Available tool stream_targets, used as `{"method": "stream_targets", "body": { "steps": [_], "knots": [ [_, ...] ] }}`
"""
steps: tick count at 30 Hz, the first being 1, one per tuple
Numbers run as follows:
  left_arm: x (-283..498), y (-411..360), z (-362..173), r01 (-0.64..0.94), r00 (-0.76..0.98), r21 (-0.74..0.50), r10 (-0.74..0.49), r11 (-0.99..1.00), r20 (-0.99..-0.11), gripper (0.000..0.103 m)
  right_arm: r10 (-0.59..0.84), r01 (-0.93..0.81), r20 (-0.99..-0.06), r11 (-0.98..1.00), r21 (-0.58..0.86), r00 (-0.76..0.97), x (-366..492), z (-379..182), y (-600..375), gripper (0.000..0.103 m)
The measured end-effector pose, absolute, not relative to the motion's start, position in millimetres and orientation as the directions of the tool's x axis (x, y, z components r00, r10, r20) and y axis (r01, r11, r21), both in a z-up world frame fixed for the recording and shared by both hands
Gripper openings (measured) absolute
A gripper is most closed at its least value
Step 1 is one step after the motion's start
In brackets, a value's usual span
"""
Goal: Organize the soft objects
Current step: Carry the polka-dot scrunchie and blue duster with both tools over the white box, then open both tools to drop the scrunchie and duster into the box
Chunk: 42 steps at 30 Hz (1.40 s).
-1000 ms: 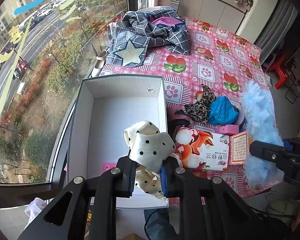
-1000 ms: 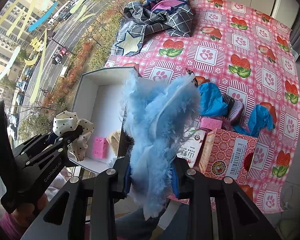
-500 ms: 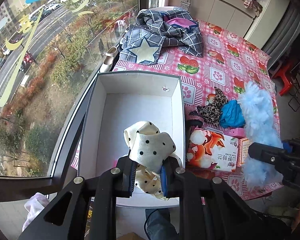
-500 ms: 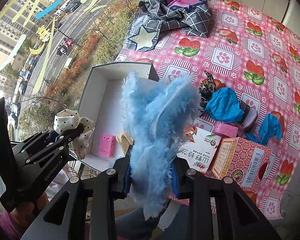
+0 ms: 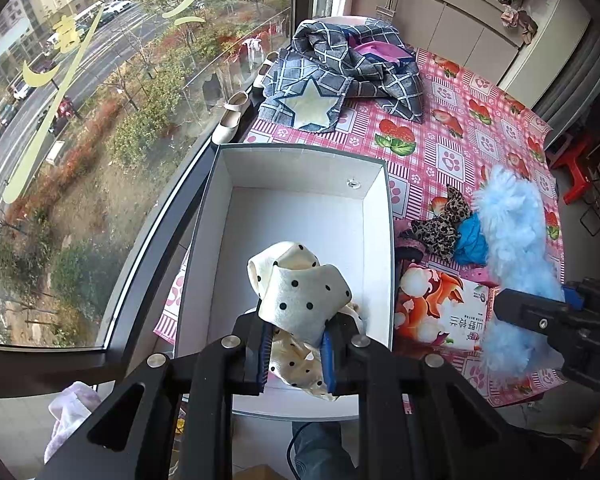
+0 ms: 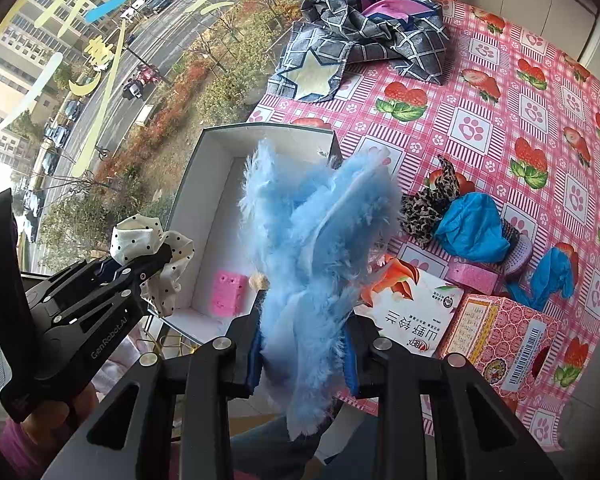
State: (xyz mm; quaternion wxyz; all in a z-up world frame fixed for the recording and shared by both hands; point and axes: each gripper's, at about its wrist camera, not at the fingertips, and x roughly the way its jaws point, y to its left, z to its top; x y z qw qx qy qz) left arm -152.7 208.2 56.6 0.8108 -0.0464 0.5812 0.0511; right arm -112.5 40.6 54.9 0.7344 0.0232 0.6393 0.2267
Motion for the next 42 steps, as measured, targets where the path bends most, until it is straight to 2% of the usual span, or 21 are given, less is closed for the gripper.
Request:
{"method": "stream_targets", "body": {
  "steps": [23,34,37,40,41,42],
  "knots": [
    [-120,235,21,-0.197,0.257,-0.005,0.046,0.98,-0.965,0.022,0.361,-0.377,-0.932,0.867,0.327,0.021,-71,42,109,0.033],
    [-118,243,-3,-0.219,0.203,-0.007,0.039,0.976,-0.978,0.024,0.375,-0.327,-0.927,0.875,0.356,-0.006,-42,28,124,0.033],
    [-119,242,-2,-0.218,0.215,-0.018,0.03,0.976,-0.976,0.033,0.38,-0.331,-0.925,0.871,0.364,-0.015,-40,26,131,0.033],
    [-120,241,-1,-0.21,0.229,-0.036,0.013,0.977,-0.973,0.049,0.397,-0.333,-0.918,0.862,0.382,-0.027,-38,24,134,0.033],
    [-121,240,-1,-0.207,0.233,-0.039,0.011,0.978,-0.972,0.058,0.408,-0.33,-0.912,0.856,0.397,-0.038,-37,22,134,0.036],
    [-121,239,0,-0.204,0.237,-0.037,0.012,0.978,-0.971,0.07,0.419,-0.326,-0.906,0.851,0.412,-0.05,-37,21,133,0.052]
  ]
}}
